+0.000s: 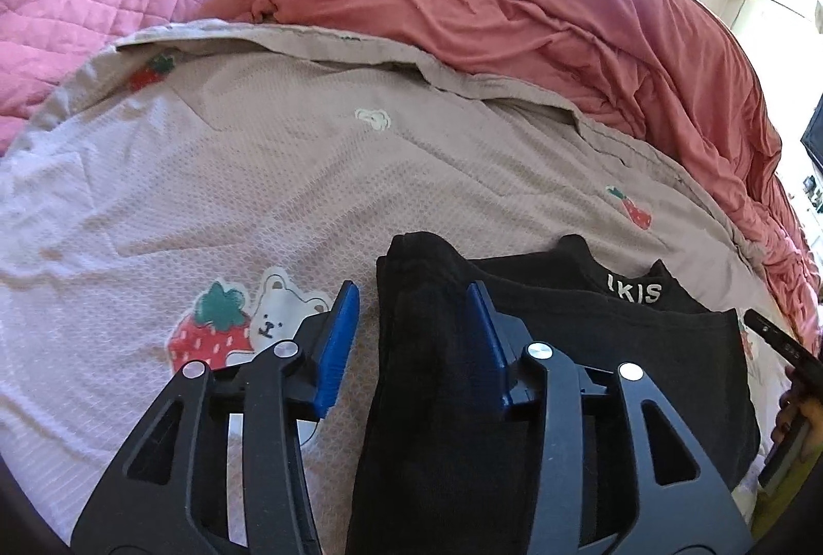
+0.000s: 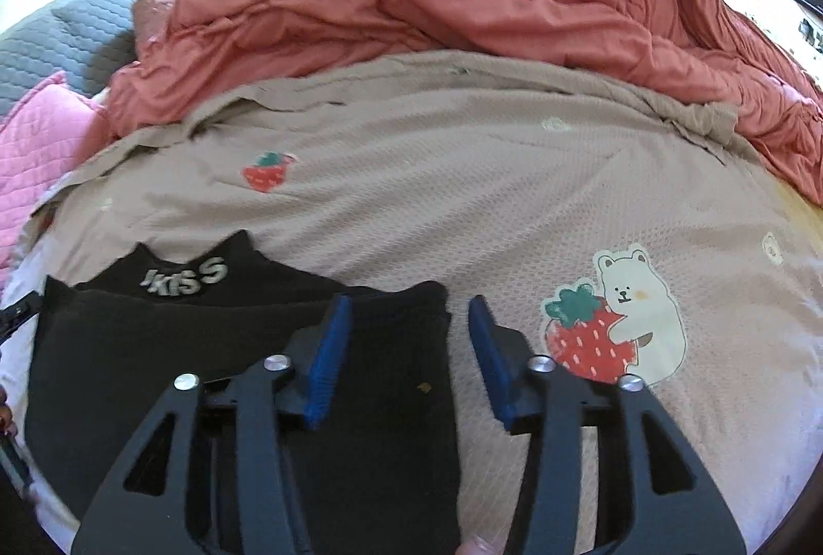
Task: Fold small clothes
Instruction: 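Open both tools and lift them off the folded shirt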
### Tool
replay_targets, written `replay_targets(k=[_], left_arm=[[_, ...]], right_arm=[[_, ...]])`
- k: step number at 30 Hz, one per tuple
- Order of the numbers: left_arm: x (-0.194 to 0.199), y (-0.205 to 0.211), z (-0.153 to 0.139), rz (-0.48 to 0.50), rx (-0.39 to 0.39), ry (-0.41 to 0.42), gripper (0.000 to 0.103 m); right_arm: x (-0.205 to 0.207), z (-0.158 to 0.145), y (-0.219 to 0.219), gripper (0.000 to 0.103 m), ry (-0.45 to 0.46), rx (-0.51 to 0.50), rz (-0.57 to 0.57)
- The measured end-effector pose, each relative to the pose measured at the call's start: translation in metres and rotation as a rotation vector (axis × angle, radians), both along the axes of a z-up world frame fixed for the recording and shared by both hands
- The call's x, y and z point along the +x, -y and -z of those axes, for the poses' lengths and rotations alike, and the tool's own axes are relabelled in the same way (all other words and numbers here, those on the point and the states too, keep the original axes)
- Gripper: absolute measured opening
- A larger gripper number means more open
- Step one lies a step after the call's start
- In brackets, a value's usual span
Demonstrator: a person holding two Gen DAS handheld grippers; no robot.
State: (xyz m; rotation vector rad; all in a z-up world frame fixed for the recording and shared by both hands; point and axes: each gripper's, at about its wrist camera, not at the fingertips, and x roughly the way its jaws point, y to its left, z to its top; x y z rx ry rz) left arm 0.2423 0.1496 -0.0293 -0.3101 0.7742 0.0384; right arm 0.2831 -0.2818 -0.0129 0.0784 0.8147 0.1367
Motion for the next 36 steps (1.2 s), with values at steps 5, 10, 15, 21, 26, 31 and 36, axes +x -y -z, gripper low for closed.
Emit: replay_targets(k=[5,10,15,21,26,31,36], left_arm=[[-0.011,0.006,-0.013,0.008,0.011,0.020,0.053],[-0.023,0.012,-0.022,0.010,0.028,0.030,0.060],[-0.034,0.019,-0.029,0.024,0.030,0.037,0.061],[-0.043,0.034,-0.029,0.058,0.044,0.030,0.061],[-0.054,0.052,-0.026,0.120,0.057,0.019,0.061],[-0.057,0.068,-0.006,0.174,0.099,-0.044,0.061],[-0.052,0.067,0.023,0.131,0.177,-0.159,0.076]], right_arm=[[-0.024,-0.014,-0.014,0.056,0.039,0.027,-0.052],[-0.048,-0.023,-0.029,0.064,0.058,0.039,-0.103],[-0.072,-0.023,-0.042,0.069,0.056,0.028,-0.144],[-0.093,-0.016,-0.051,0.070,0.030,0.024,-0.166],[-0.102,-0.012,-0.055,0.070,0.014,0.026,-0.179],[-0.108,0.000,-0.064,0.070,-0.023,0.004,-0.203],[-0.108,0.025,-0.061,0.070,-0.105,-0.037,-0.192]])
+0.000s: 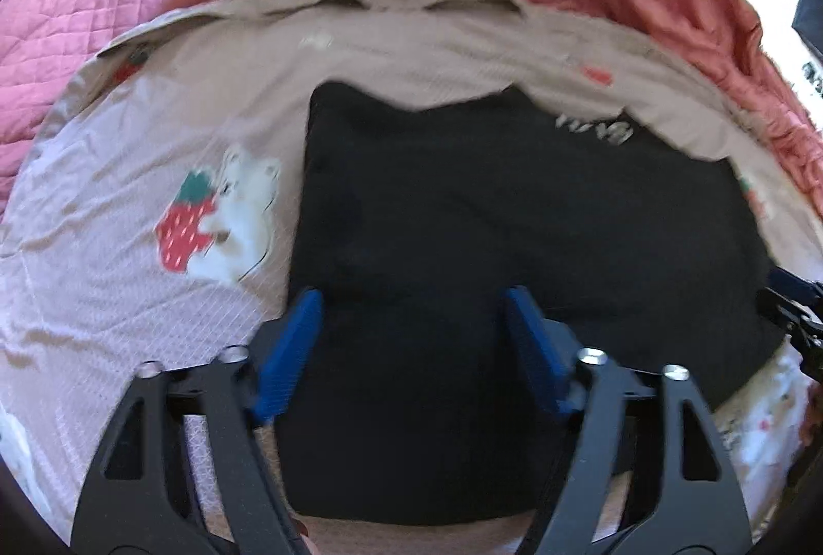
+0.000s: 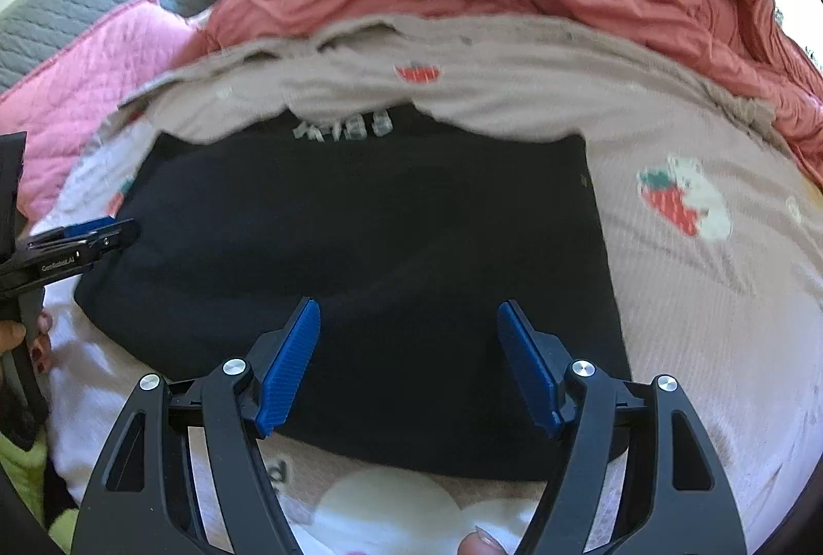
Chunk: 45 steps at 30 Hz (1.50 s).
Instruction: Fold small clothes
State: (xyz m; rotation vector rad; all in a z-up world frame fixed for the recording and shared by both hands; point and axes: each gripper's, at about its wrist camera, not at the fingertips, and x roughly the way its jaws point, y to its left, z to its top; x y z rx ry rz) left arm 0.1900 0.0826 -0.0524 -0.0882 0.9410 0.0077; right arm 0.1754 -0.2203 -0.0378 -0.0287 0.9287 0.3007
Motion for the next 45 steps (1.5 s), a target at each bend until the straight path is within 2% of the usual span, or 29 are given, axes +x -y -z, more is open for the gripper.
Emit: replay_targets(k=[4,7,16,19,20,21,22,28,30,45], left_arm=[[-0.001,-0.014,0.005,-0.024,-0.089,-0.016,0.076],[-0.004,-0.014,0.003,-0.021,-0.092,-0.007,0.076],[-0.019,-0.011,-0.012,0.001,-0.093,0.031,0.076],[-0.026,-0.011,-0.019,0.004,-0.123,0.052,0.079],[-0.028,-0.012,-0.020,0.004,-0.130,0.057,0.084],[-0.030,-0.012,-0.022,0.004,-0.136,0.064,0.086],[-0.034,-0.013,-0.024,0.003,-0.138,0.072,0.086],[-0.050,-0.023,-0.031,-0.023,-0.143,0.106,0.089],[-0.055,-0.027,-0.032,-0.033,-0.146,0.113,0.093],[-0.064,-0.059,-0.032,-0.132,-0.160,0.120,0.093]], right_arm=[[-0.003,0.013,0.002,0.070,-0.025,-0.023,0.009],[-0.004,0.013,0.000,0.070,-0.024,-0.041,0.011],[-0.016,-0.002,0.009,0.072,-0.008,0.016,0.023],[-0.021,-0.008,0.008,0.072,0.007,0.015,0.017],[-0.022,-0.010,0.008,0.072,0.013,0.015,0.017],[-0.024,-0.013,0.008,0.088,0.022,0.019,0.020],[-0.025,-0.016,0.008,0.095,0.032,0.024,0.023],[-0.030,-0.031,0.001,0.095,0.073,0.048,0.003],[-0.034,-0.035,-0.004,0.095,0.083,0.053,-0.010],[-0.057,-0.049,-0.061,0.096,0.113,0.056,-0.151]])
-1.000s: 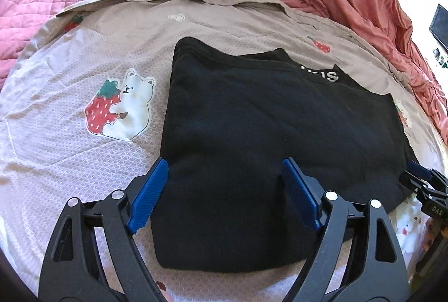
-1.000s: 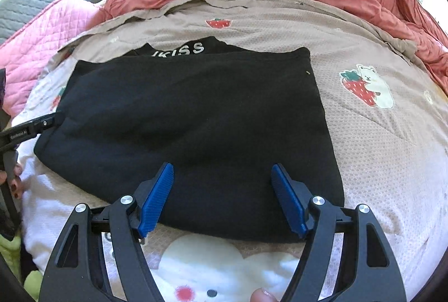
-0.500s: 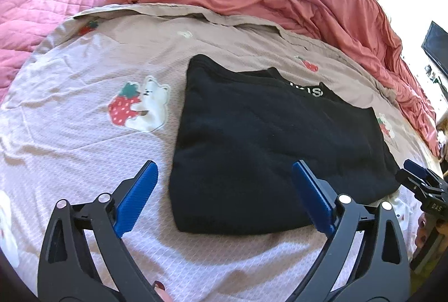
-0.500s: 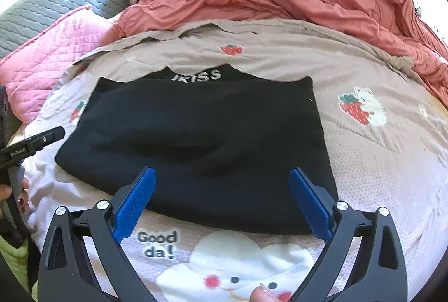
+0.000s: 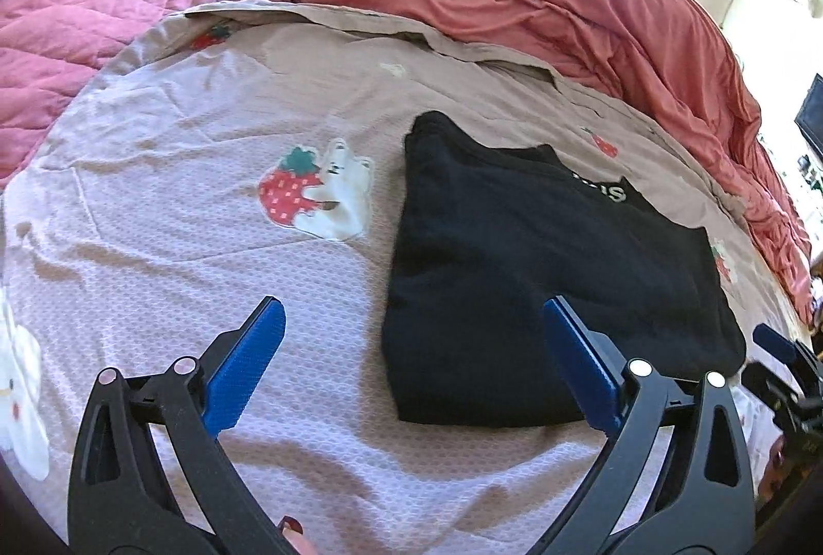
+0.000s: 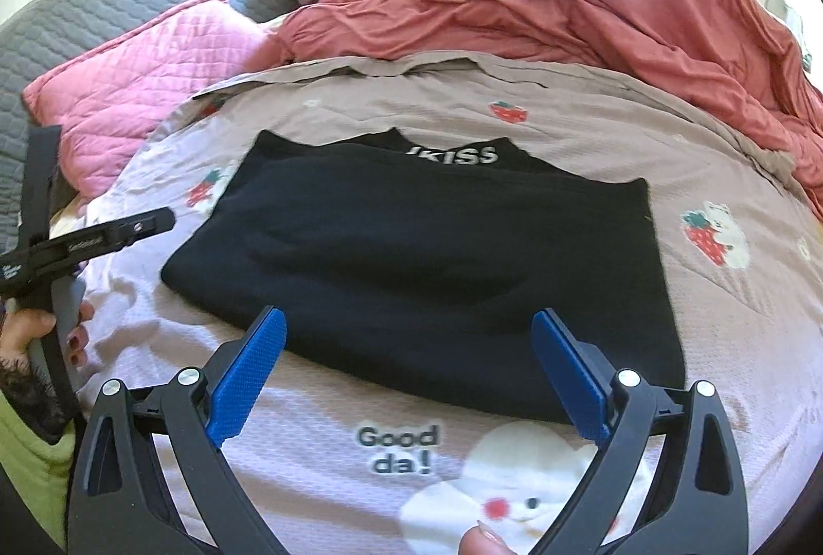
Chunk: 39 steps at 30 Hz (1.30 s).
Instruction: Fold small clothes
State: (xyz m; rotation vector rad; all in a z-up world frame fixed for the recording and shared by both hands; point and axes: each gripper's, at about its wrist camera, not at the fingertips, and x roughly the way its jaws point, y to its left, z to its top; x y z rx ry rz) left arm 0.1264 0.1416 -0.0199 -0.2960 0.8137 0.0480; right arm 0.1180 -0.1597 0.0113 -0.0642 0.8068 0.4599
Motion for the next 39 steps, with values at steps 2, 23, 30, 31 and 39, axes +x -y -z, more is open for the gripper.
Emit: replay_targets(k=[2,23,30,31,39], left_arm=[[-0.001,-0.004,-0.001,-0.013,-0.004,0.002,0.093],[-0.002,-0.044,0.004,-0.133,-0.038,-0.016,0.093],[-0.003,-0.059,0.007,-0.179,-0.044,-0.021,0.093],[-0.003,-0.059,0.007,-0.181,-0.045,-0.022,0.093],[-0.001,-0.057,0.007,-0.197,0.027,-0.031,0.093]], right_arm=[[-0.001,0.000,-0.007,0.096,0.001,0.002,-0.014],[-0.007,0.012,-0.093,0.096,0.003,-0.047,-0.176],[-0.006,0.026,-0.127,0.096,0.015,-0.103,-0.240],[-0.005,0.028,-0.132,0.096,0.020,-0.115,-0.248],[-0.006,0.045,-0.163,0.096,0.031,-0.197,-0.308]])
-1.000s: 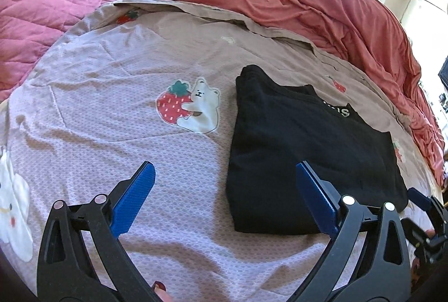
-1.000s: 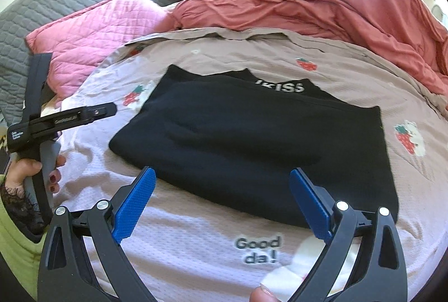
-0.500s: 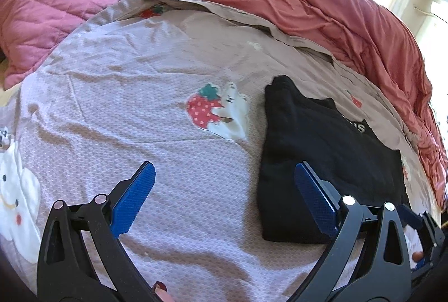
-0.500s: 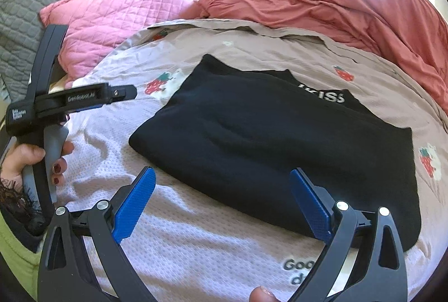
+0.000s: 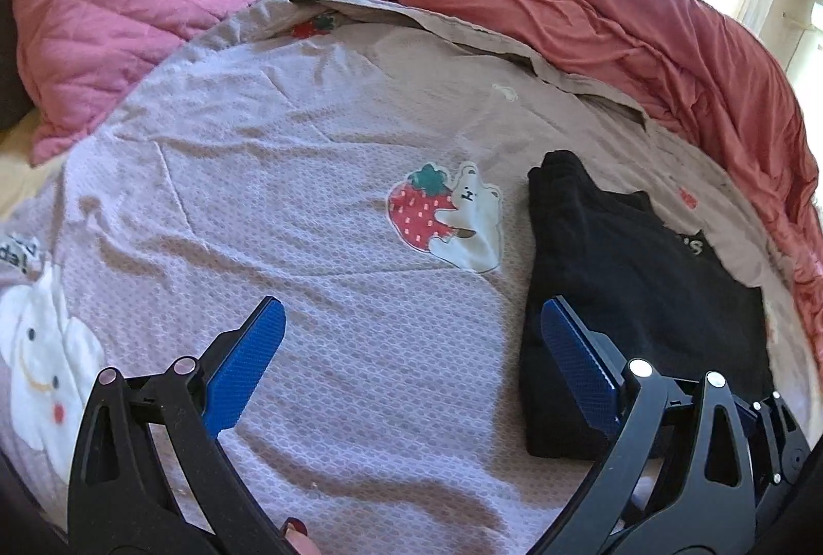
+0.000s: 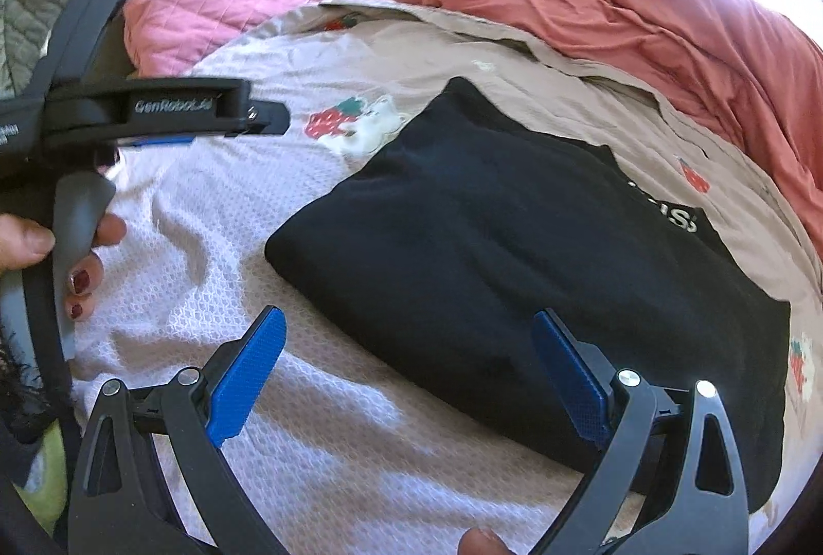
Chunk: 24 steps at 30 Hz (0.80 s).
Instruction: Fold small clothes
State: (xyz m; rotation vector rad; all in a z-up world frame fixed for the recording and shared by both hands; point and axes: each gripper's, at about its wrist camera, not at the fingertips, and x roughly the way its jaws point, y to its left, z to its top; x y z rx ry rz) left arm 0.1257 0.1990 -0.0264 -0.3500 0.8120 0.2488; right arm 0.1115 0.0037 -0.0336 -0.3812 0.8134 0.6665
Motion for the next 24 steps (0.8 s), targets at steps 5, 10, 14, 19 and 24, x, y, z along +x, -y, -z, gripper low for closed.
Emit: replay_targets(k=[5,10,14,19,24], left_arm=[[0.002,-0.001,0.003,0.006,-0.014,-0.010,0.093],[0.006,-0.003,0.008,0.006,-0.041,-0.018,0.093],[0.007,-0.004,0.010,0.003,-0.053,-0.022,0.093],[0.008,-0.005,0.012,-0.003,-0.055,-0.026,0.093],[0.014,-0.009,0.015,0.004,-0.121,-0.016,0.093]], right_arm=[[0.000,0.016,-0.013,0.096,0.053,-0.104,-0.016],[0.002,0.026,-0.022,0.096,0.131,-0.176,-0.032],[0.004,0.027,-0.028,0.096,0.207,-0.214,-0.038],[0.011,0.024,-0.026,0.094,0.290,-0.209,-0.014],[0.019,0.013,-0.008,0.056,0.231,-0.082,0.001]])
